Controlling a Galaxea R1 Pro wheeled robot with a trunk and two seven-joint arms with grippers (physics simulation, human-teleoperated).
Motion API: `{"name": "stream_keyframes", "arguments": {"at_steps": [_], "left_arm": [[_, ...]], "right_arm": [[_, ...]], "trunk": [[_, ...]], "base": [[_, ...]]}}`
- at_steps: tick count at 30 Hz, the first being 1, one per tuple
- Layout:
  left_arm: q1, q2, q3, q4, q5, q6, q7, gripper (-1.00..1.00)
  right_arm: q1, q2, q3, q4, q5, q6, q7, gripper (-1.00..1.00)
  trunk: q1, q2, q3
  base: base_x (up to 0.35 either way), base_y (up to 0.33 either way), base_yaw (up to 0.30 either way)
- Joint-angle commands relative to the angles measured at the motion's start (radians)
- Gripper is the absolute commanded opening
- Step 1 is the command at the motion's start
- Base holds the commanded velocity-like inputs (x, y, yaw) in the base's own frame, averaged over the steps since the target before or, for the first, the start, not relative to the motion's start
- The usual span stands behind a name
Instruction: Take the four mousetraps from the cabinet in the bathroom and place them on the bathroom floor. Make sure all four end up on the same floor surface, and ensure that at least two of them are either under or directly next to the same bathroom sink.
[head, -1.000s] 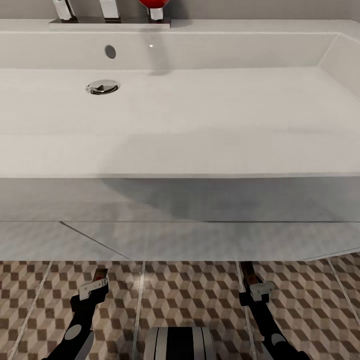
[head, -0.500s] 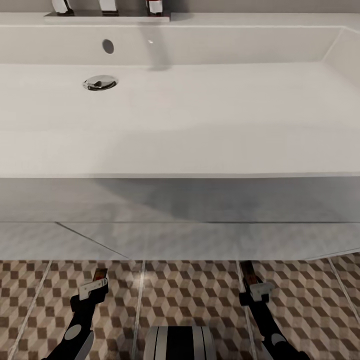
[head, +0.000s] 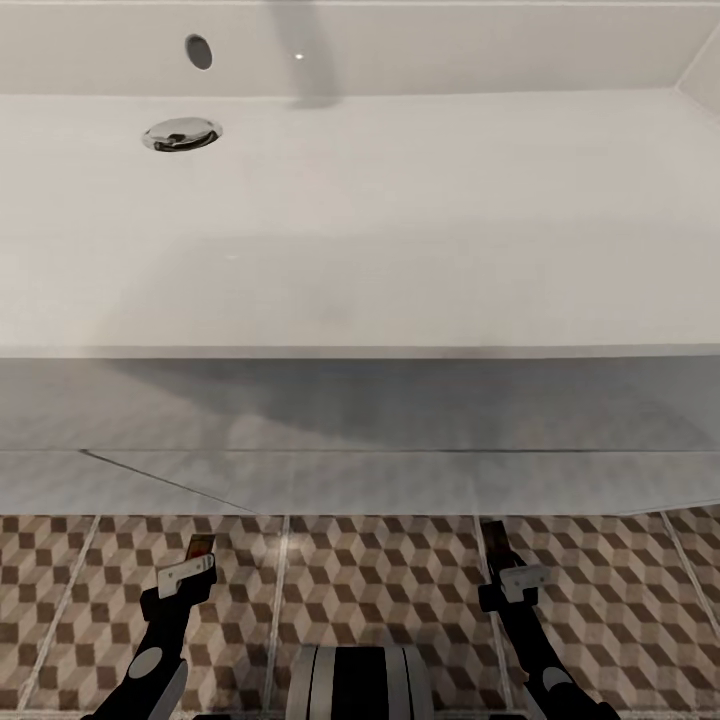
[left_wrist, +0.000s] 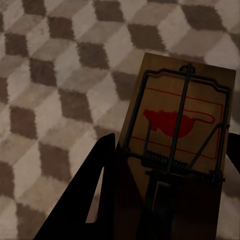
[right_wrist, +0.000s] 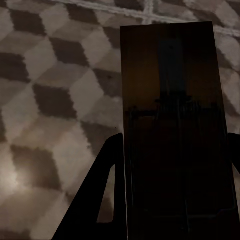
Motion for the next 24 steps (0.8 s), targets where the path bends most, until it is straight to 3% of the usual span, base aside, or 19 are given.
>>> {"name": "stream_keyframes", "arguments": {"at_steps": [1,13,24], "left_arm": [[0.000,0.001,-0.003,0.000,0.005,-0.003,0.004,-1.00],[0.000,-0.002,-0.006,-0.008,0.006,0.004,-0.001,-1.00],[0.000,0.002,-0.004,-0.122,0.005,0.005,0.000,-1.00]], "right_arm": [[0.000,0.001,-0.007,0.001,0.009,-0.003,0.001,-1.00],[0.000,-0.001,-0.010,-0.001,0.011,0.008,-0.002,-1.00],[0.000,-0.003,-0.013,-0.092,0.004,0.010,0.001,-1.00]], "trunk": [[0.000,0.000,-0.001],[0.000,0.000,-0.001],[0.000,0.000,-0.001]], "base": [[0.000,0.000,0.000],[0.000,0.000,0.000],[0.000,0.000,0.000]]}}
